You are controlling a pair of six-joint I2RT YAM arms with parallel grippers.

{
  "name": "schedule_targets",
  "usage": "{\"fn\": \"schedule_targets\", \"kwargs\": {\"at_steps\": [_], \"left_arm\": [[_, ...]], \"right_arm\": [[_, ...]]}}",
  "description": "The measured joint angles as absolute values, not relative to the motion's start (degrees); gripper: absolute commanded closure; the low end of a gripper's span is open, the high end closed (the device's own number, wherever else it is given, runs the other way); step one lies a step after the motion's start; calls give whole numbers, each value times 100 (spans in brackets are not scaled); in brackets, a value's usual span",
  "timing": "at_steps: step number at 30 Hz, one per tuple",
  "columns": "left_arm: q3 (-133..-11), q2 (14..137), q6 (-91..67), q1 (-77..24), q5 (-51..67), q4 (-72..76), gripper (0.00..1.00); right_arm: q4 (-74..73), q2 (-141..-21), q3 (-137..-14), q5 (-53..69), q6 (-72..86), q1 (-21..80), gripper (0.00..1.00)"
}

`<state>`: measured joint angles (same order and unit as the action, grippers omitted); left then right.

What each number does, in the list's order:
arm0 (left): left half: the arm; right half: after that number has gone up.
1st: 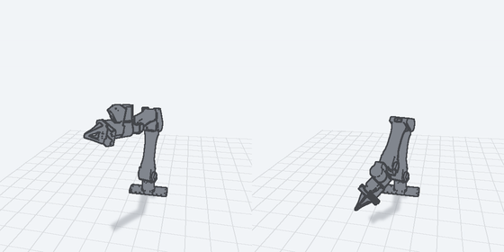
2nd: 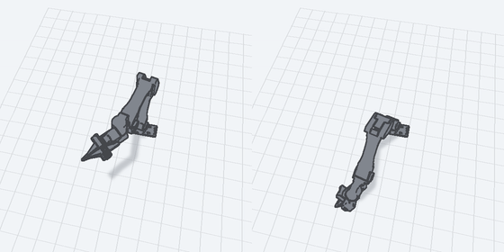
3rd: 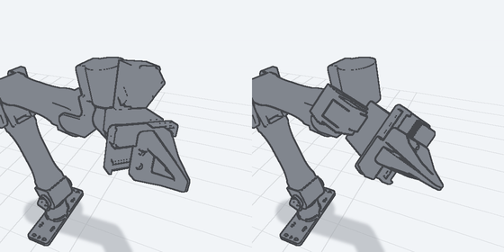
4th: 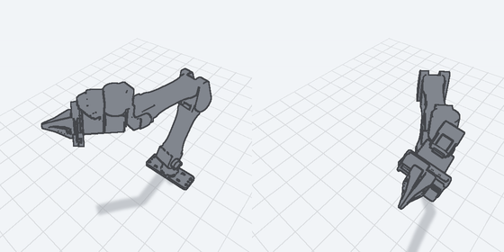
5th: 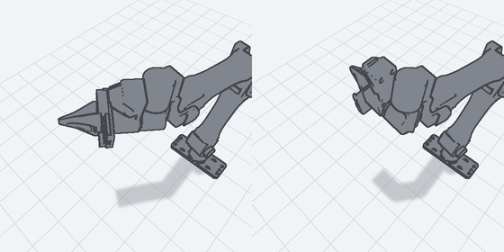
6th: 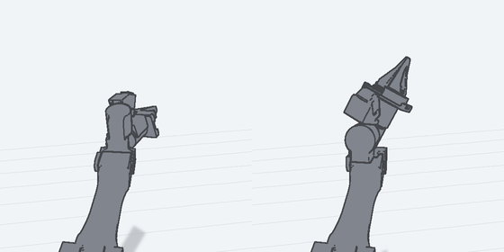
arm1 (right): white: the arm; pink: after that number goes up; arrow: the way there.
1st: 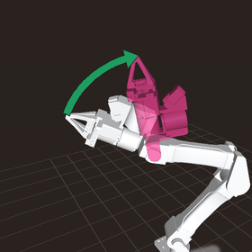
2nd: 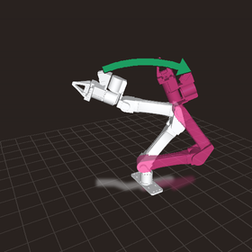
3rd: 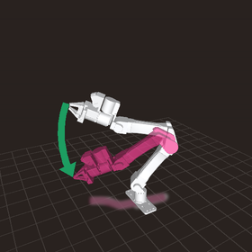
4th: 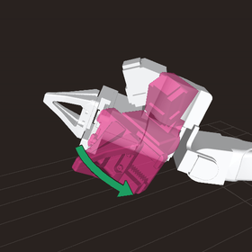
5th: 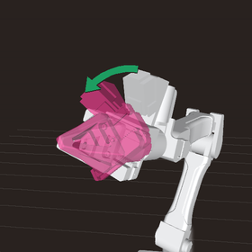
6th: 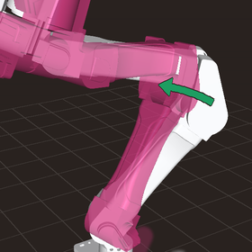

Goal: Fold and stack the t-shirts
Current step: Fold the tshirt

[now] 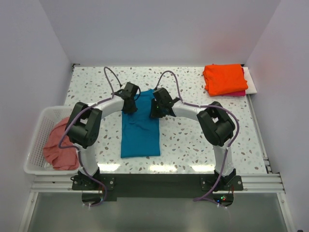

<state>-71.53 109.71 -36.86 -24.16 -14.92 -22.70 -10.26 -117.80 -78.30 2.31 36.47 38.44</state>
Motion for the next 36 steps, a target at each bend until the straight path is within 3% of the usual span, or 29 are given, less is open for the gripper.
{"fn": "schedule_targets", "kwargs": {"at_steps": [21, 25, 26, 27, 31, 36], "left_arm": [[-6678, 10519, -3894, -1876, -1249, -2121, 67], [-6622, 10388, -3940, -1876, -1017, -2021, 57], [-6514, 10261, -3970, -1876, -945, -1964, 55], [-6348, 10071, -3994, -1876, -884, -1907, 50], [-5529, 9045, -4106, -1876, -716, -1833, 42], [-4486, 7811, -4250, -1949, -412, -1793, 41]], "right_arm": [[-963, -11813, -7830, 261, 3704, 3605, 79], [-928, -11775, -7784, 301, 3695, 3435, 68], [-928, -11725, -7745, 292, 3664, 3402, 63], [-963, -11668, -7693, 263, 3638, 3378, 52], [-1229, -11292, -7507, 176, 3435, 3330, 31], [-1540, -10353, -6956, 8, 3225, 3330, 25]]}}
